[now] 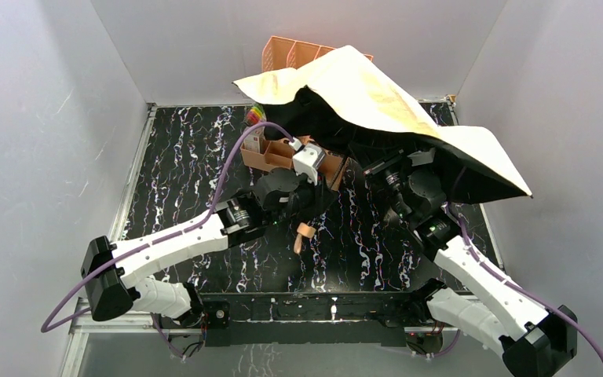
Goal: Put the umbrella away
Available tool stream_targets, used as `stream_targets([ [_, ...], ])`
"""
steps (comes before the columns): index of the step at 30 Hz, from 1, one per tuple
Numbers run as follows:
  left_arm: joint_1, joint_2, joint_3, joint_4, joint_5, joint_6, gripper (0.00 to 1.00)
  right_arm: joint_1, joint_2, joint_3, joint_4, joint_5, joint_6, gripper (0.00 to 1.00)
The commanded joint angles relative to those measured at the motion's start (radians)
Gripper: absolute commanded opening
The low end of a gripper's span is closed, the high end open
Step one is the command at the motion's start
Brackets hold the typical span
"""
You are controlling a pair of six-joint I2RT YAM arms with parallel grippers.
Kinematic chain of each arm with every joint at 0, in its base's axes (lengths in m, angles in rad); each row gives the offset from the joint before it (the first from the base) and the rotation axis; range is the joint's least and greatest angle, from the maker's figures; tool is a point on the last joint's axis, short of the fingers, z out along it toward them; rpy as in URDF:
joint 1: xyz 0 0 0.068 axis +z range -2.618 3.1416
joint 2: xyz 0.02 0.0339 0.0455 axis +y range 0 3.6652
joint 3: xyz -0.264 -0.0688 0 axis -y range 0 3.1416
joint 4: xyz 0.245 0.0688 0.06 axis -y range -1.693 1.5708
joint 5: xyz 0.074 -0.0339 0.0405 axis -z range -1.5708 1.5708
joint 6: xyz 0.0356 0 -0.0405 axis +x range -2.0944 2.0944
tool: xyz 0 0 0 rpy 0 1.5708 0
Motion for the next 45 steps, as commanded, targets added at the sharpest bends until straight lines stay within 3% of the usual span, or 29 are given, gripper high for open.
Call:
stream_targets([
  [1, 0.001, -0.055, 0.023, 0.106, 0.033, 0.009, 0.24, 0.02, -0.009, 0.033, -0.033, 0.084, -0.001, 0.0],
  [4, 0.001, -0.1, -0.049, 0.077, 0.048, -0.042, 0.47, 0.018, 0.02, 0.067, 0.0, 0.151, -0.027, 0.0],
  [7, 0.0, -0.142, -0.1, 0.028, 0.061, -0.086, 0.61, 0.006, 0.056, 0.094, 0.026, 0.153, -0.041, 0.0],
  [11, -0.001, -0.181, -0.137, -0.071, 0.07, -0.128, 0.68, -0.001, 0.085, 0.099, 0.05, 0.163, -0.039, 0.0],
  [18, -0.002, -0.232, -0.231, -0.137, 0.094, -0.188, 0.7, -0.011, 0.116, 0.11, 0.066, 0.153, -0.031, 0.0],
  [29, -0.002, -0.218, -0.242, -0.11, 0.125, -0.197, 0.49, -0.014, 0.125, 0.112, 0.066, 0.119, -0.026, 0.0],
  [31, -0.002, -0.211, -0.237, -0.099, 0.125, -0.191, 0.4, -0.014, 0.122, 0.112, 0.063, 0.117, -0.026, 0.0],
  [37, -0.002, -0.198, -0.218, -0.065, 0.111, -0.178, 0.0, -0.019, 0.112, 0.112, 0.04, 0.074, -0.023, 0.0],
  [42, -0.002, -0.173, -0.121, 0.016, 0.001, -0.131, 0.0, -0.006, 0.099, 0.091, -0.011, -0.202, -0.001, 0.0],
  [45, -0.002, -0.129, -0.051, 0.075, -0.061, -0.046, 0.0, 0.051, 0.055, 0.039, -0.054, -0.193, 0.022, 0.0],
])
